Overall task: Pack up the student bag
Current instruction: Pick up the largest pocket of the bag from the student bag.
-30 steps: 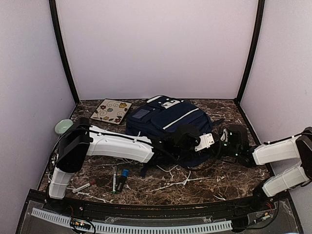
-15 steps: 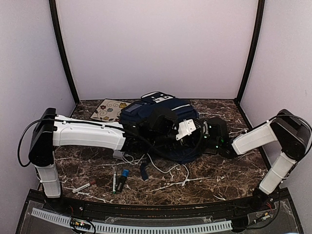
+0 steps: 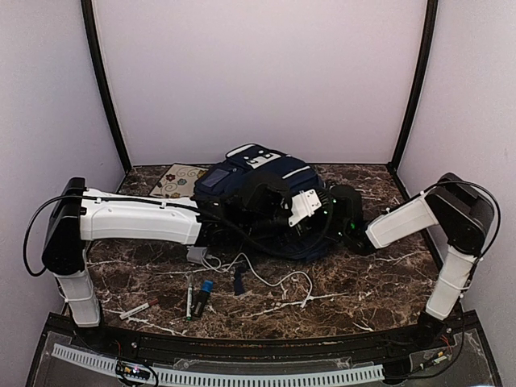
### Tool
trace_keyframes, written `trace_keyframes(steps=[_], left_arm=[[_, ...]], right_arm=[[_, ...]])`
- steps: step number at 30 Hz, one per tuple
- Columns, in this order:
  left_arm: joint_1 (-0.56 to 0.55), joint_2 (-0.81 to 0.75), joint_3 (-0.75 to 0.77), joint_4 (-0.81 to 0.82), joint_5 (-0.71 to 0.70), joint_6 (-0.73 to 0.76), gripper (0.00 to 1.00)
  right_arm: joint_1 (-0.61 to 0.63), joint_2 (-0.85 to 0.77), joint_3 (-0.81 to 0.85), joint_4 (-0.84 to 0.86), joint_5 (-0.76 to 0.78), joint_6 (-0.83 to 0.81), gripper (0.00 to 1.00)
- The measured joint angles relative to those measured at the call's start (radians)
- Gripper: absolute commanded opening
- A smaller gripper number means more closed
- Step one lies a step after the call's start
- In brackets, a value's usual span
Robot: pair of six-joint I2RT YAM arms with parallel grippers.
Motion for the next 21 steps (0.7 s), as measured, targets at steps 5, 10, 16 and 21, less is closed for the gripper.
trace_keyframes(steps=[5,10,16,21], left_arm=[[0.004,-0.016,-0.027,0.018,-0.01,-0.009,0.0],[0.023,-0.02,-0.068,0.054,0.02,-0.064,0.0],[0.033,0.015,-0.074,0.116,0.044,-0.105,0.0],[0.033,0.016,-0.103,0.137,0.074,-0.12,0.21]], right_arm=[[0.003,0.018,-0.014,0.051,0.0,0.045,0.35],[0.016,-0.096,-0.153,-0.007,0.006,0.088,0.52],[0.017,-0.297,-0.191,-0.238,-0.049,0.018,0.59],[0.017,-0.517,-0.296,-0.397,-0.056,0.001,0.59]])
